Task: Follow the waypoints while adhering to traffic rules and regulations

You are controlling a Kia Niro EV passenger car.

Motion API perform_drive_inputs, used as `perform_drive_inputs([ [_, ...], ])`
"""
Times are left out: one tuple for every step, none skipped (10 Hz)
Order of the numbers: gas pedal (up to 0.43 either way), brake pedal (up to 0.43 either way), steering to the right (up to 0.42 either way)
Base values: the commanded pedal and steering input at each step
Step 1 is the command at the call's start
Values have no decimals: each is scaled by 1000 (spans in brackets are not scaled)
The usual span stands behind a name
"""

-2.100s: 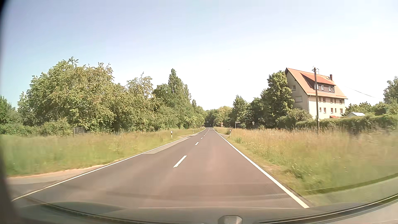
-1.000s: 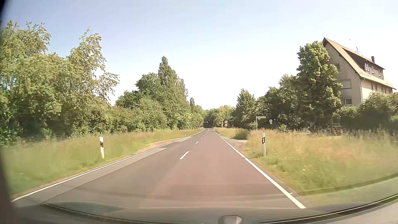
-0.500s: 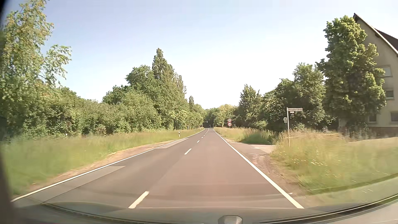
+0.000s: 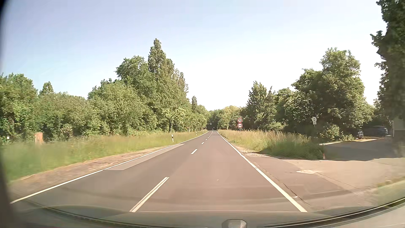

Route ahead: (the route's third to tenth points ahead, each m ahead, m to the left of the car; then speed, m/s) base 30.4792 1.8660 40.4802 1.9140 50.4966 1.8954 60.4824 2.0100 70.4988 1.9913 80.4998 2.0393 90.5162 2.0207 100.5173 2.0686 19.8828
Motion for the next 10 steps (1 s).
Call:
perform_drive_inputs([
  [39, 18, -1],
  [39, 18, -1],
  [39, 18, -1],
  [39, 18, -1],
  [39, 18, -1],
  [39, 18, -1],
  [39, 18, -1],
  [39, 18, -1],
  [47, 18, -1],
  [47, 18, -1],
])
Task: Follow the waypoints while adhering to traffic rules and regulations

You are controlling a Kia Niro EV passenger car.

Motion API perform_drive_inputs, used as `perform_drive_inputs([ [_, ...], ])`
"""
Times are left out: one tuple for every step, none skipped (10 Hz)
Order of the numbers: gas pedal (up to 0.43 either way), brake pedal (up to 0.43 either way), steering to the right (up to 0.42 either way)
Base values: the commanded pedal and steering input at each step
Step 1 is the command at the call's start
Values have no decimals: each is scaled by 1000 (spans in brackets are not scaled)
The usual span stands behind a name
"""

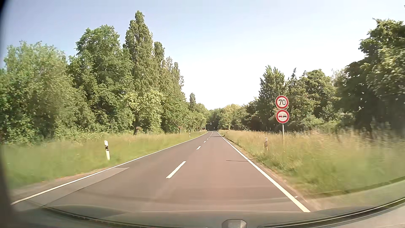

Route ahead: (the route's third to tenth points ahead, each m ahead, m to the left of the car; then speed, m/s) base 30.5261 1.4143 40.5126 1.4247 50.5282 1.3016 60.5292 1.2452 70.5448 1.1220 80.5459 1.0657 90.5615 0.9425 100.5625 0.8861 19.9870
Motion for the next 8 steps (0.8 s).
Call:
perform_drive_inputs([
  [47, 18, -1],
  [47, 18, -1],
  [47, 18, -1],
  [47, 18, -1],
  [47, 18, 0],
  [47, 18, -1],
  [47, 18, -1],
  [47, 18, 0],
])
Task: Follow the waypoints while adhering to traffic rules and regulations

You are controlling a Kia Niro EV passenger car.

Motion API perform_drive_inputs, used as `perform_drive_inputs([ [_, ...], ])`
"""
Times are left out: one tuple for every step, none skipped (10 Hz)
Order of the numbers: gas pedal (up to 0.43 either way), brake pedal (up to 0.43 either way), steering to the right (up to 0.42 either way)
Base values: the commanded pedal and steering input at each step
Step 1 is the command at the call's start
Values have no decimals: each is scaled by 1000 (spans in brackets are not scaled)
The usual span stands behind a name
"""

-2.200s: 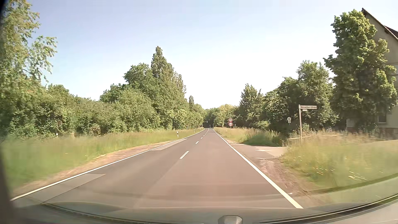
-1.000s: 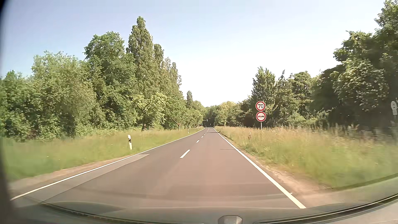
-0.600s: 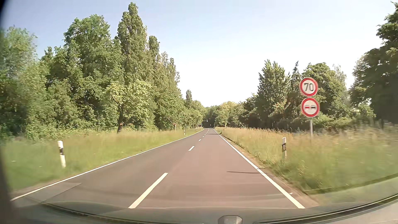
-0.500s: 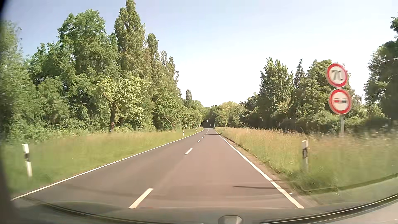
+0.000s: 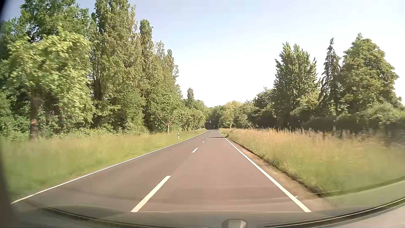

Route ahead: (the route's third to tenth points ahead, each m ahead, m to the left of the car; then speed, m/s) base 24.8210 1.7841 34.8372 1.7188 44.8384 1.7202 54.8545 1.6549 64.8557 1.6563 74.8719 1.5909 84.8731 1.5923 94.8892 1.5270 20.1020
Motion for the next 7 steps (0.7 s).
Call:
perform_drive_inputs([
  [47, 18, 0],
  [47, 18, 0],
  [47, 18, 0],
  [47, 18, 0],
  [47, 18, 0],
  [47, 18, 0],
  [47, 18, 0],
])
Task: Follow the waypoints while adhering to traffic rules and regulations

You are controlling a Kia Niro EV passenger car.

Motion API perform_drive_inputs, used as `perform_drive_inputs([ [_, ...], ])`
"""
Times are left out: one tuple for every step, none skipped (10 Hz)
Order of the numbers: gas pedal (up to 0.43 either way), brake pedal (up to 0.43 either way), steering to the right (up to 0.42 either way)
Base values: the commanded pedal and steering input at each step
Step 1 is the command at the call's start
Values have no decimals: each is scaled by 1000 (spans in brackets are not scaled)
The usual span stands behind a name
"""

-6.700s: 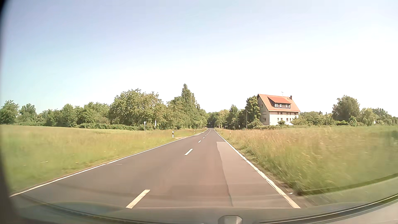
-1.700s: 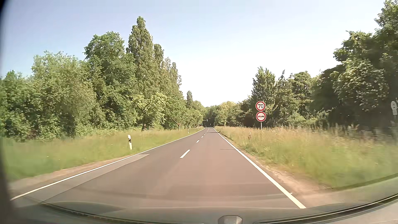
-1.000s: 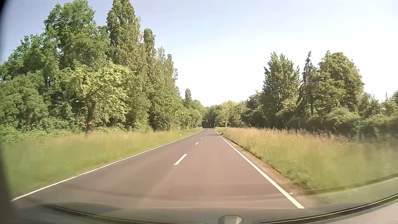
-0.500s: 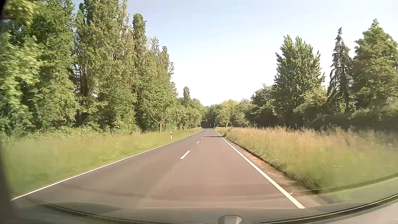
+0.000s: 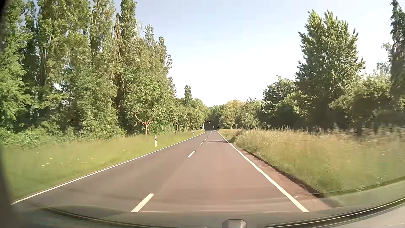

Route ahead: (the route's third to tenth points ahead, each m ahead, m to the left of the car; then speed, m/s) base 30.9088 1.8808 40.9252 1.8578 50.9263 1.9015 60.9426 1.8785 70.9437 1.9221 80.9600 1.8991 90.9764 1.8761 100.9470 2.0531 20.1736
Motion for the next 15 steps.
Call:
perform_drive_inputs([
  [47, 18, 0],
  [47, 18, 0],
  [47, 18, 0],
  [47, 18, 0],
  [47, 18, 0],
  [47, 18, 0],
  [47, 18, 0],
  [47, 18, 0],
  [47, 18, 0],
  [47, 18, 0],
  [47, 18, 0],
  [47, 18, 0],
  [47, 18, 0],
  [47, 18, 0],
  [47, 18, 0],
])
